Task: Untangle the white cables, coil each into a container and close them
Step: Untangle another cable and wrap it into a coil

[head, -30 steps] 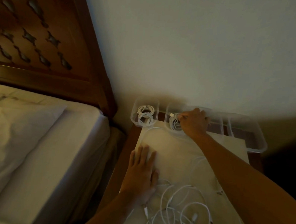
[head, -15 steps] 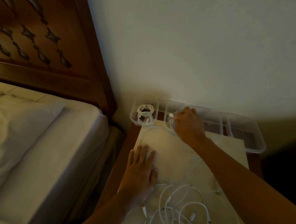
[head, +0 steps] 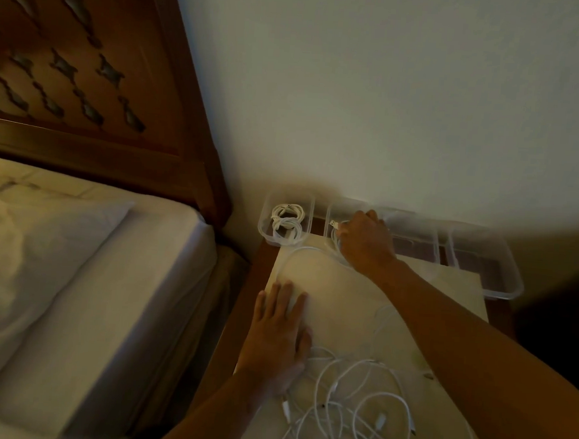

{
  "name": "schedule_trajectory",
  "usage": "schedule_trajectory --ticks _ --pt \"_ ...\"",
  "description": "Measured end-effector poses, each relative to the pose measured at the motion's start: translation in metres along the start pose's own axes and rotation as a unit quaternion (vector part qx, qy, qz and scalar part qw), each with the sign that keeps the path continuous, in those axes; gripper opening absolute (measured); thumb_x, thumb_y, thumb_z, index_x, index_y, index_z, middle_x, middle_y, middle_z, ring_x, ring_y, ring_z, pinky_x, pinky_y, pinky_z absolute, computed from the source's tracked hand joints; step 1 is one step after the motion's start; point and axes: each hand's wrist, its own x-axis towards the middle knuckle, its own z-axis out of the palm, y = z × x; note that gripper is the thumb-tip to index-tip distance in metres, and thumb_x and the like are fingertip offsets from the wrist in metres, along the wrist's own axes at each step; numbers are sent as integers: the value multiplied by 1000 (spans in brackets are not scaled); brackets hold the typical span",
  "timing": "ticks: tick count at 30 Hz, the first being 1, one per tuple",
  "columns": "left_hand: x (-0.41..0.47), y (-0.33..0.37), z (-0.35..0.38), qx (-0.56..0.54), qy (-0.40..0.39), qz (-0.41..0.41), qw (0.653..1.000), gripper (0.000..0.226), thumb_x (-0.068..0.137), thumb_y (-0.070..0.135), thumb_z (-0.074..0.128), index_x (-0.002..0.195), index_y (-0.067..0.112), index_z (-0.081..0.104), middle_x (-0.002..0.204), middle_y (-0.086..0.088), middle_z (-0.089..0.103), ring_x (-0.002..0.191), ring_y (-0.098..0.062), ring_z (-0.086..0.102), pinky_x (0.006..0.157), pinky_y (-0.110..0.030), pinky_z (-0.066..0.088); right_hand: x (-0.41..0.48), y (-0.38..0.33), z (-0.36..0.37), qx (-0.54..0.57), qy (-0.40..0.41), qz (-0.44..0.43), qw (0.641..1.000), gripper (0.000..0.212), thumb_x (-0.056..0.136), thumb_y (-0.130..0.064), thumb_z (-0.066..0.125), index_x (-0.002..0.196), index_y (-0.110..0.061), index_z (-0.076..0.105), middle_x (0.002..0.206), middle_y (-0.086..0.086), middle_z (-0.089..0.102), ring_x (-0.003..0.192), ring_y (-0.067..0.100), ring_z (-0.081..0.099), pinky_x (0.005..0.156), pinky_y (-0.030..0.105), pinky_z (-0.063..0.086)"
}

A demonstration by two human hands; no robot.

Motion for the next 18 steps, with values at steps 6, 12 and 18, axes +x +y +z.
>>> schedule_trajectory --ticks 6,12,18 --pt "1 0 0 -3 -1 1 1000 59 104 52 27 159 30 27 170 -7 18 159 -27 1 128 -53 9 -3 6 -10 16 -34 -37 999 37 102 -24 40 130 -17 64 123 8 66 110 27 59 96 41 49" --pt "2 2 -5 -3 -13 -5 1000 61 103 52 26 159 28 30 170 -7 18 159 -28 2 128 -52 6 -65 7 -38 225 95 83 966 23 101 -18 54 86 -11 70 85 6 64 78 22 55 69 33 43" --pt "2 5 -10 -13 -31 -7 999 64 103 51 20 162 27 26 172 -9 13 159 -29 -1 129 -49 -1 -184 18 -16 73 -122 70 987 49 78 -18 52 123 -33 66 130 -2 58 125 25 45 108 46 35"
